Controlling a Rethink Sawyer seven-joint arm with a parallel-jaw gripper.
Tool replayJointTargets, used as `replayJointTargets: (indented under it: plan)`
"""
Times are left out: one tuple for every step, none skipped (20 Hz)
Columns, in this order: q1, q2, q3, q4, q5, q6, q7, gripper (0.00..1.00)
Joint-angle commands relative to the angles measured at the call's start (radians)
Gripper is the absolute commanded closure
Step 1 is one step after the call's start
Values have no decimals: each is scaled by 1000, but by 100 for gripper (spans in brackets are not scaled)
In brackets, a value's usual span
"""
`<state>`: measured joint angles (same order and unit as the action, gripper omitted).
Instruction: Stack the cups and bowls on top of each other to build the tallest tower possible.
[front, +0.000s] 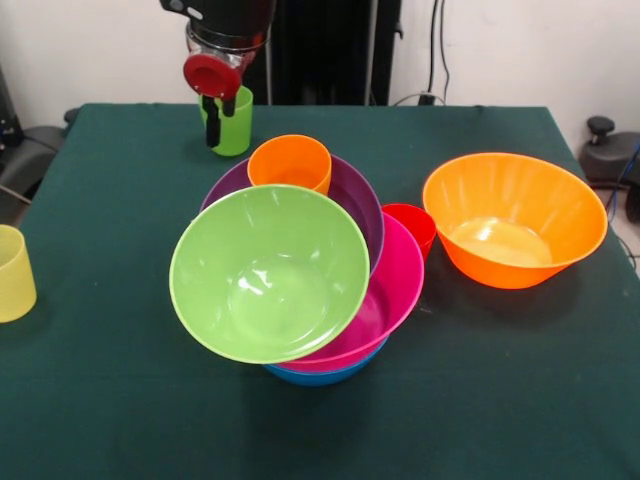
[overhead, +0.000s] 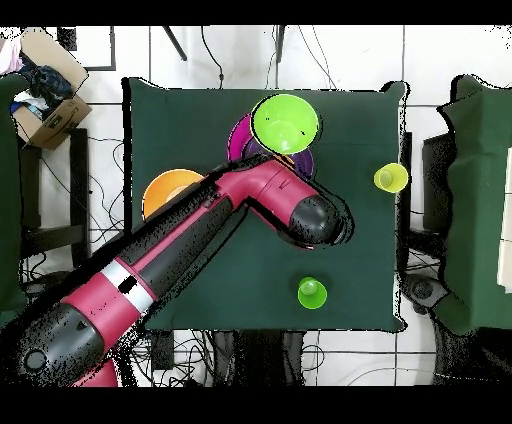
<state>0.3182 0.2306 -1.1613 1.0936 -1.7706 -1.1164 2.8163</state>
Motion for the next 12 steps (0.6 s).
replayJointTargets:
  plan:
    - [10,24,198,-32,-9,87,-293,0]
    - [8,25,201,-28,-10,93,-308,0]
    - [5,24,204,-23,-12,94,-325,0]
    - [5,27,205,-18,-14,98,-335,0]
    - [3,27,206,-14,-15,99,-345,0]
    - [2,26,206,-11,-17,98,-350,0]
    - [0,25,205,-7,-19,97,-356,0]
    - [-1,25,205,-3,-19,98,-360,0]
    - [-2,24,205,2,-19,99,-364,0]
    - [-3,22,204,5,-21,97,-367,0]
    - [-3,21,205,9,-22,97,-373,0]
    - [-4,21,204,13,-23,94,-378,0]
